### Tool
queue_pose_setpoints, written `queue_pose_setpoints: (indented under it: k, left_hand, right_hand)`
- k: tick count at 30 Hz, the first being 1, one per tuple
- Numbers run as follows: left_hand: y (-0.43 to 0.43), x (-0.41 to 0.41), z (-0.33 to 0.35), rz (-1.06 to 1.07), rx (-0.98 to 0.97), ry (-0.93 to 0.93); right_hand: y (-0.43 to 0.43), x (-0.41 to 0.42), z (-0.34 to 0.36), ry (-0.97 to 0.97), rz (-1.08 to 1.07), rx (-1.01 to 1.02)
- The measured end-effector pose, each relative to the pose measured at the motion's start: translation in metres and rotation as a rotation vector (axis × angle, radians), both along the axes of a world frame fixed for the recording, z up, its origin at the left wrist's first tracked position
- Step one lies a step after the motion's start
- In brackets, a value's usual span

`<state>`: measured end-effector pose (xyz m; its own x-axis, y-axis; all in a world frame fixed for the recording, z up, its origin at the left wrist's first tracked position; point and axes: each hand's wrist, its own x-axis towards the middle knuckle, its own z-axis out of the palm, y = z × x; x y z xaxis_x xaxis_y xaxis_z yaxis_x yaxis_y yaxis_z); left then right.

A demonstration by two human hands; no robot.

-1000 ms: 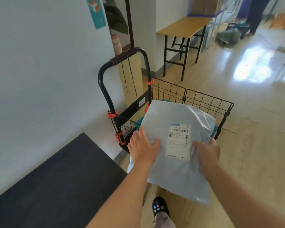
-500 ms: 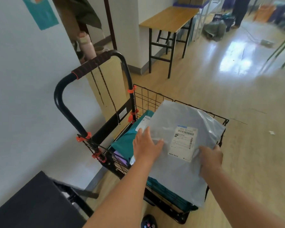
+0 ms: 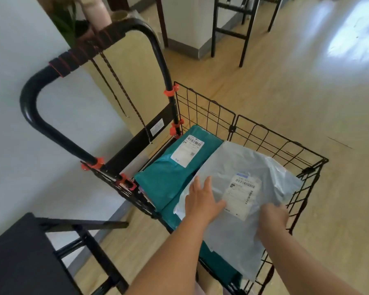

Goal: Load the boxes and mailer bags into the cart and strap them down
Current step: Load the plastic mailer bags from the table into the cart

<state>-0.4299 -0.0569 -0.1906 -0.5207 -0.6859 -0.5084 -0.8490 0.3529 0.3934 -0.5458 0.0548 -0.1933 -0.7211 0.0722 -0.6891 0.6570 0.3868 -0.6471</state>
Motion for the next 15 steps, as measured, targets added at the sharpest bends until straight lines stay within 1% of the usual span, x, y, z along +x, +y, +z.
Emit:
queue_pose_setpoints:
  k: [4,5,6,8,10,11,12,15]
  left_hand:
    - [0.008,-0.014,-0.020,-0.003,0.061,-0.104]
    - [0.010,-0.018,-0.024,-0.004,0.080,-0.124]
    - [0.012,-0.022,-0.027,-0.001,0.098,-0.141]
    - [0.017,-0.029,-0.031,0.003,0.120,-0.167]
    - [0.022,-0.038,-0.035,0.012,0.128,-0.186]
    - [0.023,-0.041,-0.036,0.020,0.128,-0.192]
    - [0.024,-0.042,-0.037,0.028,0.127,-0.196]
    - [0.025,-0.041,-0.042,0.029,0.108,-0.213]
  right_hand:
    - [0.004,-0.014,-0.019,-0.247,0.135,0.075]
    - [0.005,-0.016,-0.021,-0.277,0.178,0.116]
    - [0.005,-0.019,-0.023,-0.263,0.229,0.179]
    - [0.004,-0.023,-0.021,-0.134,0.341,0.277]
    - [0.000,-0.031,-0.018,0.042,0.506,0.305]
    - [-0.003,-0.034,-0.018,0.128,0.648,0.326]
    - [-0.005,-0.038,-0.020,0.210,0.836,0.367]
    - [-0.015,-0.046,-0.021,0.431,1.457,0.514]
